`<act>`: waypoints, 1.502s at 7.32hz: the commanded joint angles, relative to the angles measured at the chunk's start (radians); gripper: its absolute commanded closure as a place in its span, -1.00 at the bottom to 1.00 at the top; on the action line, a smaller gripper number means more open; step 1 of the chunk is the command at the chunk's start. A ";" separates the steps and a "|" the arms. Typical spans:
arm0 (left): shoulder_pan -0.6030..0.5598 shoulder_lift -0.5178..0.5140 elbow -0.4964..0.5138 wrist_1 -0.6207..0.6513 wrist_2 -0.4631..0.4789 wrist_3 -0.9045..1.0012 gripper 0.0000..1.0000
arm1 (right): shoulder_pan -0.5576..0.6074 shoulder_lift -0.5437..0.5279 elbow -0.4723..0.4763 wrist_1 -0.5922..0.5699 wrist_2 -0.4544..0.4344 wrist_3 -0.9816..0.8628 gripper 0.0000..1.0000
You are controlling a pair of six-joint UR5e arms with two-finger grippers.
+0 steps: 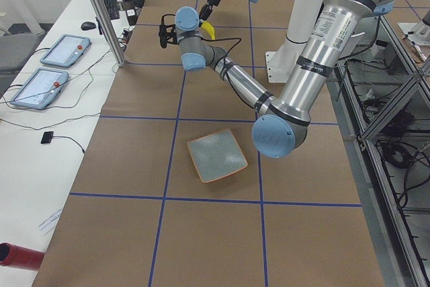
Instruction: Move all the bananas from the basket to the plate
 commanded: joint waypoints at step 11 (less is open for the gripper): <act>0.179 -0.117 0.018 -0.149 0.173 -0.273 1.00 | -0.112 0.030 -0.015 0.176 -0.114 0.008 1.00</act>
